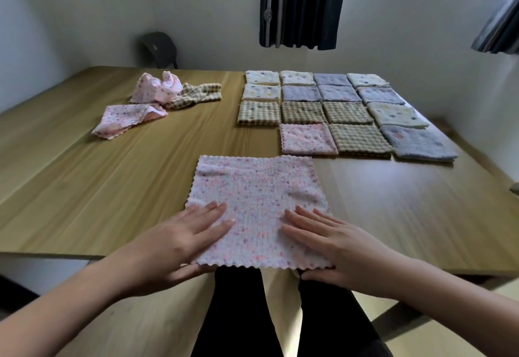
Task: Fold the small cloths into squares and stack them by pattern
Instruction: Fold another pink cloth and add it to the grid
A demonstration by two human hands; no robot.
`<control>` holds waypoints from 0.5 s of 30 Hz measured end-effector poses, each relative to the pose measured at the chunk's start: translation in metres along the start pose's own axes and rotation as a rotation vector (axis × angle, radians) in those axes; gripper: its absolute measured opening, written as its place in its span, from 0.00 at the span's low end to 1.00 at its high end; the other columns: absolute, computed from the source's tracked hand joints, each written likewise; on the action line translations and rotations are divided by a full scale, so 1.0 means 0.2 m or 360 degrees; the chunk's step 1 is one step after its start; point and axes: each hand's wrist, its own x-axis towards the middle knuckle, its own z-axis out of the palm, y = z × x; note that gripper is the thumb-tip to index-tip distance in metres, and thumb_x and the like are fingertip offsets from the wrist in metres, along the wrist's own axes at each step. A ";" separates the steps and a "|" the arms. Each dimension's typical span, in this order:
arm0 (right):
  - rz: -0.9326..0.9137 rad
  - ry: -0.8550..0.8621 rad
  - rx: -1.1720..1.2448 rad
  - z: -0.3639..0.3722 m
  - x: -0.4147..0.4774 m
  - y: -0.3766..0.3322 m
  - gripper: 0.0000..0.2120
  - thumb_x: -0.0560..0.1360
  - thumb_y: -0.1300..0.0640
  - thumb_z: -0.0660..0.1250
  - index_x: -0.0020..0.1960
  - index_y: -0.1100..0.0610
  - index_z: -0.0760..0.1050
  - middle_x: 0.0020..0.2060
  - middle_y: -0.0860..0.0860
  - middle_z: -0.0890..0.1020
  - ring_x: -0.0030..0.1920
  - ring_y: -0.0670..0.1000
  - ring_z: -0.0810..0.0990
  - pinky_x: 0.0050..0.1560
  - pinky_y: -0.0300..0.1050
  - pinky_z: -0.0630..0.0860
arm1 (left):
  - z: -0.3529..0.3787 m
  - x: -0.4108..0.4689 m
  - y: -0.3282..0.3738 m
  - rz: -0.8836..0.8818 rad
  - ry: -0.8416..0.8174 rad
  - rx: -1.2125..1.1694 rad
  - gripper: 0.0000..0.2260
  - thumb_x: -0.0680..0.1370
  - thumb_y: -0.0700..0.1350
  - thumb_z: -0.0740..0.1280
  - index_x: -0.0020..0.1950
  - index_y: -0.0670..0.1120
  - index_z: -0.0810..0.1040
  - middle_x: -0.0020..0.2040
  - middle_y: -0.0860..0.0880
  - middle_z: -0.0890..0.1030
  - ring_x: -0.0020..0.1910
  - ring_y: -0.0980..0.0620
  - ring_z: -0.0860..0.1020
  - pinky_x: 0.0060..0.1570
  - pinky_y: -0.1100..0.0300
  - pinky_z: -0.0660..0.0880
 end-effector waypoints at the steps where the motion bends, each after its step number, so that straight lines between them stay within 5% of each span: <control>1: -0.0039 0.0085 0.0067 0.00 -0.02 0.00 0.31 0.79 0.39 0.56 0.78 0.46 0.53 0.78 0.45 0.52 0.77 0.44 0.45 0.77 0.49 0.49 | -0.01 -0.01 0.00 0.0052 0.0049 -0.0115 0.24 0.83 0.56 0.49 0.76 0.48 0.62 0.77 0.45 0.62 0.76 0.49 0.59 0.72 0.54 0.57; 5: -0.0023 0.0328 0.0554 -0.04 -0.04 0.00 0.17 0.80 0.51 0.61 0.68 0.44 0.73 0.68 0.40 0.73 0.70 0.41 0.69 0.68 0.43 0.69 | -0.08 -0.05 0.02 -0.0203 0.0359 -0.0926 0.17 0.82 0.56 0.58 0.61 0.49 0.80 0.65 0.54 0.78 0.65 0.54 0.76 0.62 0.61 0.72; 8: 0.0295 0.0557 0.1063 -0.12 0.03 -0.02 0.08 0.78 0.55 0.66 0.53 0.45 0.82 0.47 0.38 0.84 0.49 0.38 0.81 0.49 0.33 0.76 | -0.17 0.02 0.02 -0.0736 0.0587 -0.1500 0.18 0.73 0.62 0.68 0.46 0.47 0.84 0.45 0.51 0.85 0.45 0.54 0.83 0.45 0.65 0.77; 11: 0.0667 0.0692 0.1391 -0.21 0.14 0.02 0.05 0.76 0.59 0.68 0.42 0.54 0.82 0.33 0.45 0.82 0.34 0.43 0.77 0.36 0.33 0.71 | -0.19 0.15 -0.05 -0.1189 0.0789 -0.1743 0.06 0.73 0.45 0.72 0.43 0.42 0.82 0.38 0.49 0.84 0.37 0.55 0.80 0.39 0.67 0.77; 15: 0.1016 0.0524 0.1497 -0.29 0.28 0.12 0.12 0.78 0.58 0.65 0.44 0.66 0.80 0.33 0.54 0.74 0.35 0.50 0.69 0.32 0.35 0.65 | -0.16 0.30 -0.16 -0.1465 0.0631 -0.1330 0.04 0.77 0.40 0.68 0.44 0.42 0.81 0.39 0.49 0.82 0.38 0.52 0.78 0.41 0.57 0.74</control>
